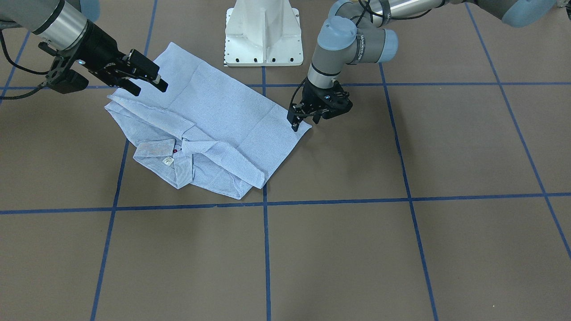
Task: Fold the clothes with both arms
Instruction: 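Release the shirt and raise the right gripper while left gripper grasps the shirt's edge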
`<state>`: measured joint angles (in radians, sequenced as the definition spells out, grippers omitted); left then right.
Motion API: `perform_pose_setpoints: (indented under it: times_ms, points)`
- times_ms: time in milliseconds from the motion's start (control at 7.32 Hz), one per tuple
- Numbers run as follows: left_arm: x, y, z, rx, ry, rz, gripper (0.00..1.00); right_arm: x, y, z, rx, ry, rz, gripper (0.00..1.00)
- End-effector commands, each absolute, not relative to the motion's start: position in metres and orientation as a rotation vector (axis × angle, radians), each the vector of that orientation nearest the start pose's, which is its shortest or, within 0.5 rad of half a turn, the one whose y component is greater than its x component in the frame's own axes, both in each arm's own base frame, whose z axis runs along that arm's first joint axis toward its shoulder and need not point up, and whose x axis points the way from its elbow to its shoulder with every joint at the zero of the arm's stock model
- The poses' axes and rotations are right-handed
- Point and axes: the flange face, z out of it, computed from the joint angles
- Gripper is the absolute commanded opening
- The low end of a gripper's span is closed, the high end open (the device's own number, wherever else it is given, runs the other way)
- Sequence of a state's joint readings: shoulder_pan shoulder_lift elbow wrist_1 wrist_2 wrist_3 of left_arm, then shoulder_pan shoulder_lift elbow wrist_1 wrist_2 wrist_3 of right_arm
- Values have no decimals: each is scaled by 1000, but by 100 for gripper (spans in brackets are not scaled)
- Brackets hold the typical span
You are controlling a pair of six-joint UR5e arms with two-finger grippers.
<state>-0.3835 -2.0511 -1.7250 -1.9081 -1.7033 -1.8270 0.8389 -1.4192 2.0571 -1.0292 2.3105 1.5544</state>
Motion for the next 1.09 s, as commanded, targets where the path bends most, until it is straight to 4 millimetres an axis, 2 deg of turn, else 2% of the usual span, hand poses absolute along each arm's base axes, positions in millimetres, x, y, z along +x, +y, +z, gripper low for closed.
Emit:
perform_pose_setpoints:
  times_ms: [0,273,410,547,684,957]
  points:
    - [561,-354,275,-65,994,-519,67,-274,-406,286,-125,-1283,272,100]
    - [567,-357,281,-66,978,-521,57,-274,-408,289,-128,-1278,278,100]
    - [568,-357,279,-68,980,-522,44,-272,-409,290,-126,-1277,283,100]
    - [569,-358,271,-68,992,-522,17,-270,-412,291,-129,-1275,287,100]
    - [566,-358,269,-67,997,-522,0,-269,-413,292,-128,-1275,291,100]
    - [560,-366,267,-64,1001,-531,0,-269,-413,293,-130,-1274,291,100]
